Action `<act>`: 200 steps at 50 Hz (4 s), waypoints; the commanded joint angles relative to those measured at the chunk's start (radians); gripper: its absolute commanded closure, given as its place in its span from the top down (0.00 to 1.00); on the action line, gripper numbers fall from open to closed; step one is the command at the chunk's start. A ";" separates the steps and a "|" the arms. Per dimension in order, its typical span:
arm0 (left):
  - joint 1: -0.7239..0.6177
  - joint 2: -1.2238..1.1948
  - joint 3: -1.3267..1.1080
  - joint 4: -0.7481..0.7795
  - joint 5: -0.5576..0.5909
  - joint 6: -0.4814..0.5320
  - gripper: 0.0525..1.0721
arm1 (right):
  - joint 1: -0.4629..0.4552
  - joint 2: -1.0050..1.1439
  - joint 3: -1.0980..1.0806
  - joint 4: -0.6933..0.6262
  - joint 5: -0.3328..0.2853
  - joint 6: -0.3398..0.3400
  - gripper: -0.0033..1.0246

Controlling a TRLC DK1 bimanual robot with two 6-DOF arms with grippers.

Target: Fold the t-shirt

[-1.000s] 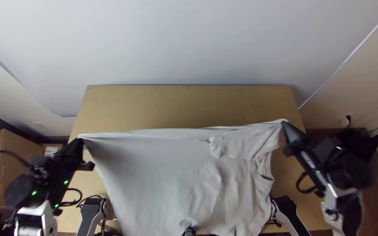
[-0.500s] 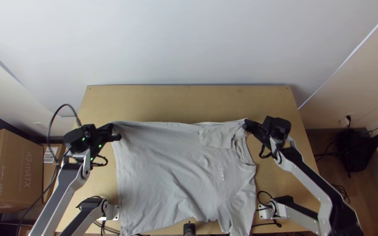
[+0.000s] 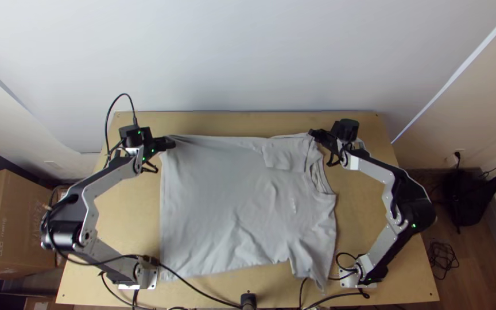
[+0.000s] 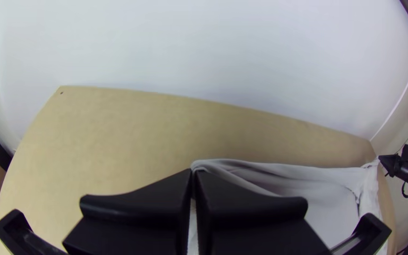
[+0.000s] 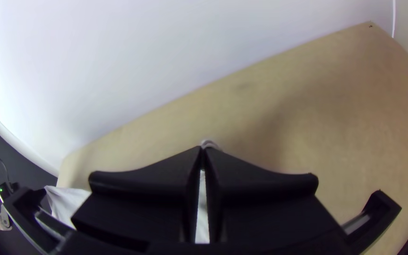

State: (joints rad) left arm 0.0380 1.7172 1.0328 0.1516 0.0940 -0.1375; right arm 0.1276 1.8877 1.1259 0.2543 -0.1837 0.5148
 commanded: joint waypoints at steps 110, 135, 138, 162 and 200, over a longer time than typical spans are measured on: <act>-0.016 -1.024 -0.014 -1.445 0.026 0.328 0.95 | -0.220 -0.955 -0.377 -1.443 -0.258 -0.220 0.75; -0.016 -0.990 -0.019 -1.442 0.018 0.349 0.95 | -0.040 -0.768 -0.502 -1.417 -0.240 -0.187 0.75; -0.016 -0.989 -0.020 -1.443 0.018 0.349 0.95 | -0.022 -0.768 -0.509 -1.405 -0.240 -0.180 0.72; -0.016 -0.998 -0.033 -1.439 0.018 0.354 0.95 | 0.132 -0.633 -0.563 -1.297 -0.241 -0.180 0.67; -0.366 -0.883 -0.183 -1.523 -0.060 0.527 0.94 | 0.213 -0.670 -0.591 -1.152 -0.183 -0.180 0.03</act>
State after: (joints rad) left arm -0.2401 0.7826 0.8673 -1.3319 0.0498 0.3679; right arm 0.3386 1.2266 0.5648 -0.9207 -0.3851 0.3283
